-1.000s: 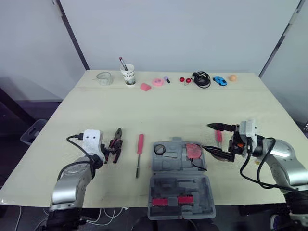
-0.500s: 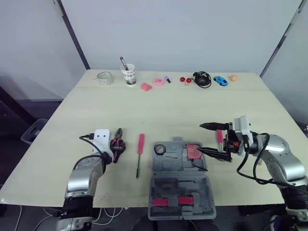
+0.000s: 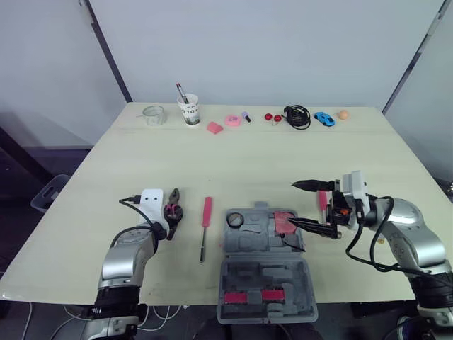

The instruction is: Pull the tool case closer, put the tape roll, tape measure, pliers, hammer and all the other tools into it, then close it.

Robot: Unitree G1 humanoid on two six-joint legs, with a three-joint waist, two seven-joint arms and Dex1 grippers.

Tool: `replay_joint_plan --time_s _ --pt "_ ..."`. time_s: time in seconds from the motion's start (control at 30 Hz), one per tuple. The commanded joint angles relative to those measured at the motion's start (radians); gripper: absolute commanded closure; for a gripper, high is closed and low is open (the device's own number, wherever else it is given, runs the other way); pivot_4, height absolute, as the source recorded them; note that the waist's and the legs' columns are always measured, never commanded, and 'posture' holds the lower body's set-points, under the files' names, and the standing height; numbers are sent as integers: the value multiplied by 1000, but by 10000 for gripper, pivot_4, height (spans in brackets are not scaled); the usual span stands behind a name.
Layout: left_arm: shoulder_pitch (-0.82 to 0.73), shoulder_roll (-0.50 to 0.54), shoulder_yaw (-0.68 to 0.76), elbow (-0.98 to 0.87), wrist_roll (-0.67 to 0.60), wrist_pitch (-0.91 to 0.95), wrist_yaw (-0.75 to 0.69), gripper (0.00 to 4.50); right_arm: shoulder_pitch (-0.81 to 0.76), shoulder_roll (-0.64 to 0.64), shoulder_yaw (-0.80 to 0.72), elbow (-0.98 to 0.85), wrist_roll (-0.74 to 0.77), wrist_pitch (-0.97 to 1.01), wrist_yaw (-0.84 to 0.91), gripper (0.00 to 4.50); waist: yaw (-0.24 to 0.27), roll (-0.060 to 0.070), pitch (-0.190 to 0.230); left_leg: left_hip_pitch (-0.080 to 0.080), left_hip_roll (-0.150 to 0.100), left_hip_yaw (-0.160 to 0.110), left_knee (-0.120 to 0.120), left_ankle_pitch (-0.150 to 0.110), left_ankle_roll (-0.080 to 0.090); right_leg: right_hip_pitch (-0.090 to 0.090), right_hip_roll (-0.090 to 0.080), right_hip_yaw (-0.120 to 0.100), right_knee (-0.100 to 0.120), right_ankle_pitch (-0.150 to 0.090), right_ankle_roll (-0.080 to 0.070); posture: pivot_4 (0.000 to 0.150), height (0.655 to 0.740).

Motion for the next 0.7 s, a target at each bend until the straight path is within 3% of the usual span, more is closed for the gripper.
replay_joint_plan --time_s 0.03,0.33,0.7 --pt "-4 3 8 -6 5 -10 -3 19598 -13 3 -5 -24 4 -15 1 0 0 0 0 0 0 0 0 0 0 0 0 0 0 0 0 1500 7400" --pt "12 95 33 -118 -52 32 -126 19598 -13 8 -1 -12 -14 -23 5 0 -2 0 0 -1 0 0 0 0 0 -1 0 0 0 0 0 1500 7400" --pt "-69 385 -150 -219 -75 32 -503 19598 -51 -6 56 -31 -84 100 -86 0 3 0 1 -3 0 -1 0 0 0 -2 -1 -2 0 0 0 1500 7400"
